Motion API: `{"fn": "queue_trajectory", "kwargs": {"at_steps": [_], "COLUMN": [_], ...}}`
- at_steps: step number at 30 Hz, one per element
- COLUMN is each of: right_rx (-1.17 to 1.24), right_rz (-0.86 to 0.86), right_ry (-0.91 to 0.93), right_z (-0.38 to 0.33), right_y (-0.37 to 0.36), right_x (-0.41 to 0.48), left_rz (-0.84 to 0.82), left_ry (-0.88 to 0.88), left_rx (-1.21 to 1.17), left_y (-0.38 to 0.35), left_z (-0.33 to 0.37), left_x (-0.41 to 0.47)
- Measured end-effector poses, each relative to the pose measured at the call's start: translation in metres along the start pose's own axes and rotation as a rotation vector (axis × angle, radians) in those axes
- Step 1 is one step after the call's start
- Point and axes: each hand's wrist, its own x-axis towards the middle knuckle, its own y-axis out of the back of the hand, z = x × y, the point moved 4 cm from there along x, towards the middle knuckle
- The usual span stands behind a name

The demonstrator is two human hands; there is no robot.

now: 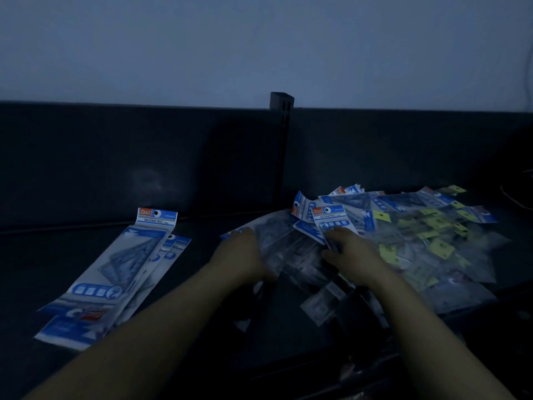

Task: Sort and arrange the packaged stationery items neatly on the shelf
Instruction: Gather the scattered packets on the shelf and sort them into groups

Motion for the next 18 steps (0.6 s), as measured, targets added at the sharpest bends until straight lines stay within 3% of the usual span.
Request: {"fn": "queue_trajectory", "kwargs": {"at_steps": [9, 13, 18], "right_rx": [0.178, 0.203, 0.203], "right_rz": [0.063, 0.078, 0.101], "right_ry": [0.020, 0.029, 0.012], "right_z": [-0.016, -0.019, -0.022], "right_y": [0.000, -0.004, -0.004], "right_x": [-0.022, -0.026, -0.031], "left_rz": [-0.046, -0.027, -0.018], "left_ry": [0.055, 0.006, -0.083], "left_rx": [-0.035, -0.049, 0.097], "left_y": [0.011, 0.011, 0.005], "left_z": [-0.013, -0.010, 0.006], "left_x": [-0.006, -0.010, -0.015]}}
